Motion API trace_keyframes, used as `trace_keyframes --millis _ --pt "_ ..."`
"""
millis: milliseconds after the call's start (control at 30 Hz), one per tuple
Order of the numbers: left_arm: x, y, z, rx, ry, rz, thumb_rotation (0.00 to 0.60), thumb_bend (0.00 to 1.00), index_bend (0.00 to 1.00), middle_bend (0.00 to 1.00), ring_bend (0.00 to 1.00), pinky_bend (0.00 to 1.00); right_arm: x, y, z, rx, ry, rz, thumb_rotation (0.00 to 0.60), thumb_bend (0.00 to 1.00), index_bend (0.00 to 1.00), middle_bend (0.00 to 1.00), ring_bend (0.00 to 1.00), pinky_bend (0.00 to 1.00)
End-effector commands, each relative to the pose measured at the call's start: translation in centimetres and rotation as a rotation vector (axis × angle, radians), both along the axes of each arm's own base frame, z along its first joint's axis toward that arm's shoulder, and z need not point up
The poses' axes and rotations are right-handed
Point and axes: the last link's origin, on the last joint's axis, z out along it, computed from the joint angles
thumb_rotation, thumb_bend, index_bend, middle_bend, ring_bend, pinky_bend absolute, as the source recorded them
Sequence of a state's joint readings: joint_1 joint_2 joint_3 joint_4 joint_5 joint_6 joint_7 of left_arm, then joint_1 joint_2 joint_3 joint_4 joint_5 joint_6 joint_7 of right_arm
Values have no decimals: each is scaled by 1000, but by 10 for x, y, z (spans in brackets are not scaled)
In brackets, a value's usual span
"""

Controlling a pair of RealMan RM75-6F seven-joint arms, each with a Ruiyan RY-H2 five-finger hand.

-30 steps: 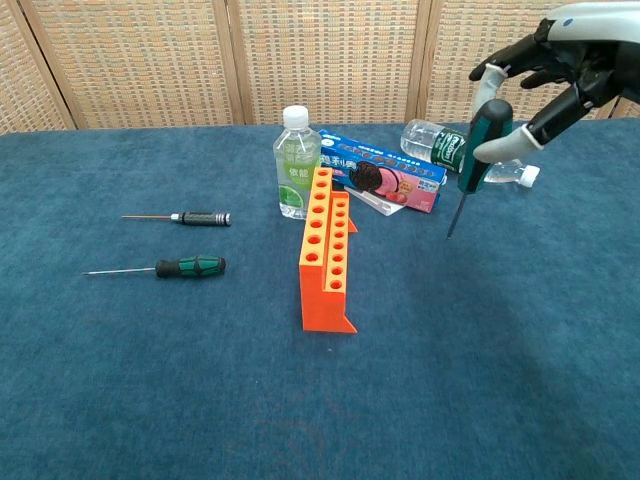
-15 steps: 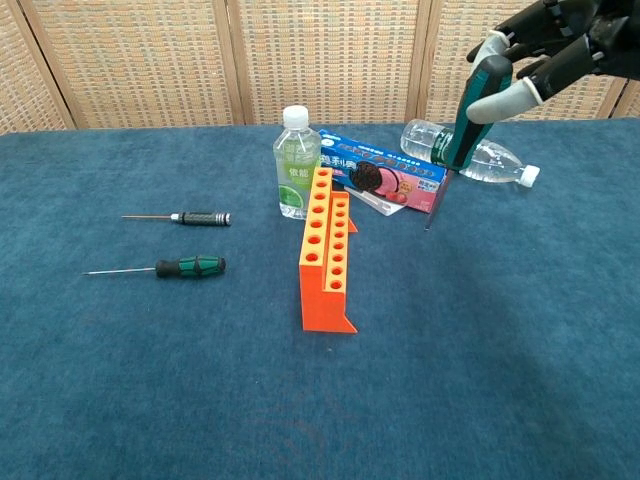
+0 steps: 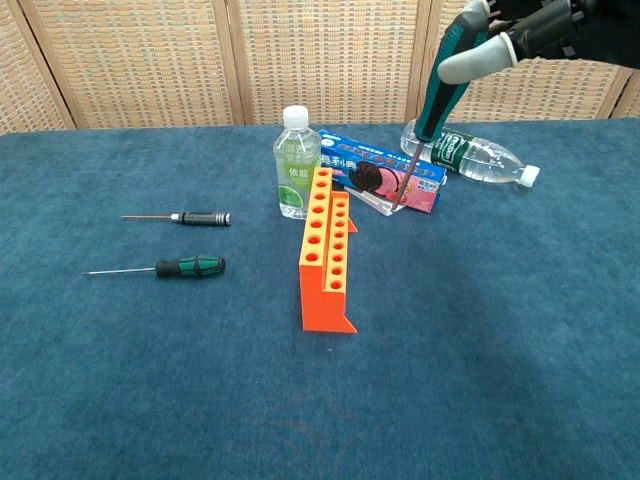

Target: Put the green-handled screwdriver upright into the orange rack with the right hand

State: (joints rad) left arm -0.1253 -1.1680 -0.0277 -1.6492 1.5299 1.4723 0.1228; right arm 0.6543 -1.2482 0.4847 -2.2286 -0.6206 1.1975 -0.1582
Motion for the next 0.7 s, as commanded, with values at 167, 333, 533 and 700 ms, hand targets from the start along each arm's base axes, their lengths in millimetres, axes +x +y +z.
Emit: trace_keyframes --millis 167,333,533,700 --pt "-1 1 0 0 -1 4 600 0 0 0 0 0 13 -5 3 -4 -78 -26 600 206 695 105 0 0" --pt "-1 1 0 0 -2 4 600 0 0 0 0 0 25 -7 8 -2 -77 -28 600 206 694 105 0 0" --pt "-1 1 1 2 -5 3 600 0 0 0 0 0 35 -7 9 28 -101 -46 600 206 694 105 0 0" --pt "-1 1 2 4 -9 4 600 0 0 0 0 0 40 -6 6 43 -93 -47 600 206 694 105 0 0"
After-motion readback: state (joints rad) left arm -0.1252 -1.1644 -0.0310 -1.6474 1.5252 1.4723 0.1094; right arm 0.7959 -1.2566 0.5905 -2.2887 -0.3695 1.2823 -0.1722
